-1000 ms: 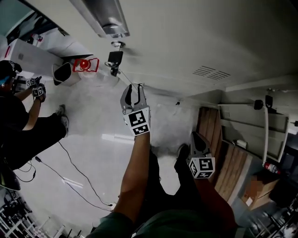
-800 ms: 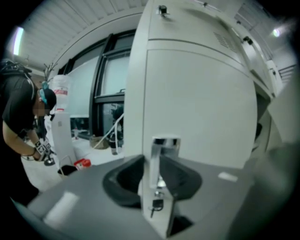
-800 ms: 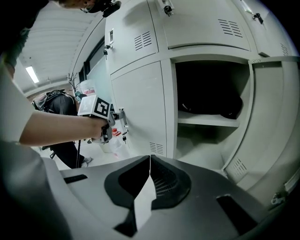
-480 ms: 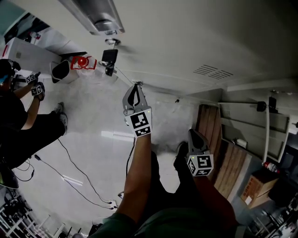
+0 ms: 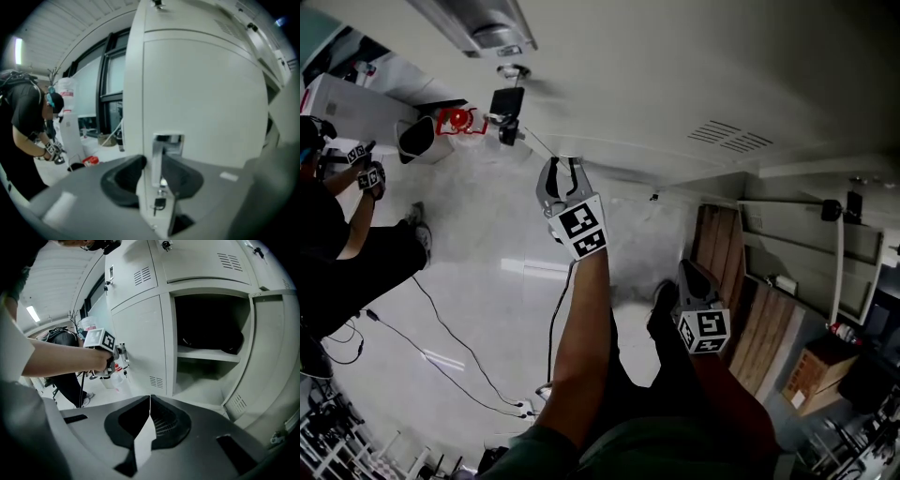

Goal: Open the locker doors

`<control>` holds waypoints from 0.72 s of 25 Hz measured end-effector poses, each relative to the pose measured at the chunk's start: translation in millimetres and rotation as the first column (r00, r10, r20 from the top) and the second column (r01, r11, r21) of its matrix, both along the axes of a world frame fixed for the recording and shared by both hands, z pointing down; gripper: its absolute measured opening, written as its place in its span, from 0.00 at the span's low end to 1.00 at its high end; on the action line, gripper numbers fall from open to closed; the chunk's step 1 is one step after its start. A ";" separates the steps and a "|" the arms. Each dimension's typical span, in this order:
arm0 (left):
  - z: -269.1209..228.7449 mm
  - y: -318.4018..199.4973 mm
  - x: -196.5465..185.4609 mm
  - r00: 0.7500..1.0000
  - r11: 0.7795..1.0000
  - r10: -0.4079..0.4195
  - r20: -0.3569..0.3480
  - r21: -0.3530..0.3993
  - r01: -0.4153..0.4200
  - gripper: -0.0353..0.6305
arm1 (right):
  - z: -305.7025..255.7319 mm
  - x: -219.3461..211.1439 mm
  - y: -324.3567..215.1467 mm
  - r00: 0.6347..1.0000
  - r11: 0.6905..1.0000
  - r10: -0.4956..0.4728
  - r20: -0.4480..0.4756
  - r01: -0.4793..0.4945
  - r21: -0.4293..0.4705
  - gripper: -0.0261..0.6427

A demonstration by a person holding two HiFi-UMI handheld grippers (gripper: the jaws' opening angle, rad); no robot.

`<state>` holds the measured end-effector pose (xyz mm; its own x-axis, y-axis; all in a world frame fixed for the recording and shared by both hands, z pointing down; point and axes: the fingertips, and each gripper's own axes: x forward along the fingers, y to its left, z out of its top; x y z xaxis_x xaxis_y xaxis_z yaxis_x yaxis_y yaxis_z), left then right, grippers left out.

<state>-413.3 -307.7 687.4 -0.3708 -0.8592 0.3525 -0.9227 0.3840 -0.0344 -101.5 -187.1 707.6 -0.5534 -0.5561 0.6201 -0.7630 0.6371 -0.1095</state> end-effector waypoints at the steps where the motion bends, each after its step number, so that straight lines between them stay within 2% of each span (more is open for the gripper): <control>1: 0.0 0.0 -0.6 1.000 1.000 -0.014 -0.007 0.000 0.014 0.24 | 1.1 -0.1 0.5 1.000 1.000 -0.002 -0.002 0.002 -0.002 0.05; 9: 1.5 13.5 1.7 0.994 0.999 -0.047 -0.096 0.020 0.049 0.22 | -1.5 1.9 -3.0 1.000 1.000 -0.009 -0.002 0.009 0.002 0.05; 14: -0.3 48.9 15.8 0.999 1.000 -0.024 -0.032 -0.007 0.023 0.22 | 0.0 6.9 -2.4 1.000 1.000 -0.005 -0.002 0.005 -0.005 0.05; 15: -2.1 58.1 23.5 1.000 1.000 0.007 -0.005 -0.007 -0.007 0.22 | 0.7 7.2 -1.3 1.000 1.000 -0.006 -0.003 0.006 -0.008 0.05; 17: -9.2 74.6 41.8 0.992 0.995 0.099 0.077 0.008 -0.100 0.11 | 2.7 6.3 0.6 1.000 1.000 -0.009 -0.004 0.009 -0.014 0.05; 18: -13.6 82.4 48.2 0.984 0.990 0.136 0.117 0.020 -0.139 0.11 | 3.7 4.9 1.6 1.000 1.000 -0.011 -0.003 0.011 -0.018 0.05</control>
